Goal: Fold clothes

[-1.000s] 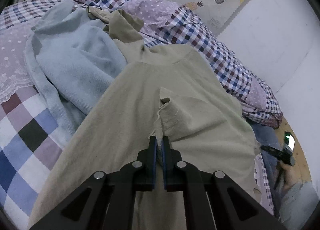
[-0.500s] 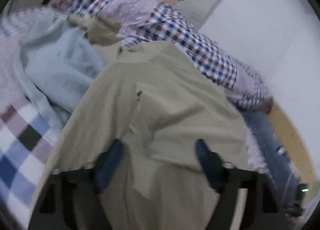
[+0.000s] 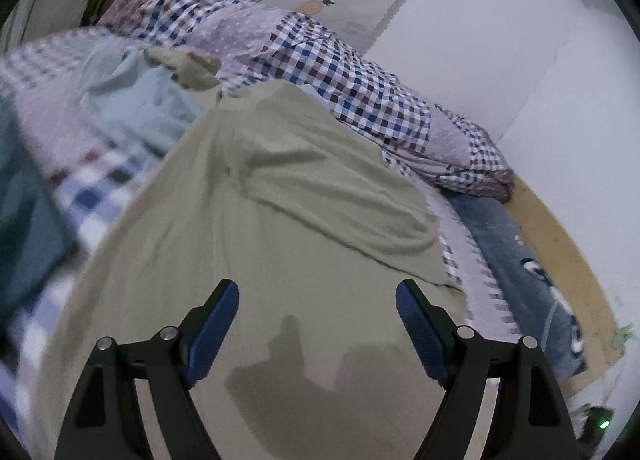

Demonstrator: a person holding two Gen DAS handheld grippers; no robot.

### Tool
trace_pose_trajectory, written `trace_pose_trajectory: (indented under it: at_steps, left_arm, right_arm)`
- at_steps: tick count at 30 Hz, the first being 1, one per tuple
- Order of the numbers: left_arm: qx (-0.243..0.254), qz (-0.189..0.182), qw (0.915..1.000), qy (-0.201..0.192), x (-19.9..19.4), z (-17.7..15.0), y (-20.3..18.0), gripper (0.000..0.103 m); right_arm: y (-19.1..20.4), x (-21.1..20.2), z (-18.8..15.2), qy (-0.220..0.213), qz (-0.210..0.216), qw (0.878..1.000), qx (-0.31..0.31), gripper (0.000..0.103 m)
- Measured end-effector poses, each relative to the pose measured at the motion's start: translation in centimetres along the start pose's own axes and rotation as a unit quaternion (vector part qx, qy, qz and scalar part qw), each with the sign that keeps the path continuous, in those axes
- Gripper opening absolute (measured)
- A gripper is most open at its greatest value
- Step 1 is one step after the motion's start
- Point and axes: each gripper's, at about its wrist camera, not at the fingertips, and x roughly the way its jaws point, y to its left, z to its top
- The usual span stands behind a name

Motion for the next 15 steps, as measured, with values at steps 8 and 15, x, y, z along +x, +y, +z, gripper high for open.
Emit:
trace_pose_trajectory:
  at_steps: [8, 15]
  left_arm:
    - [-0.024, 0.003, 0.999, 0.038, 0.2, -3.4, 0.3, 0.084]
    - [-0.063, 0.003, 0.9978, 0.019, -0.2, -2.7, 2.4, 0.084]
  right_arm:
    - [0.2, 3.0, -2.3, 0.021, -0.072, 0.995, 0.062, 0.005]
    - [-5.0, -0.2, -6.2, 0.049, -0.11, 0.977, 0.176, 0.004]
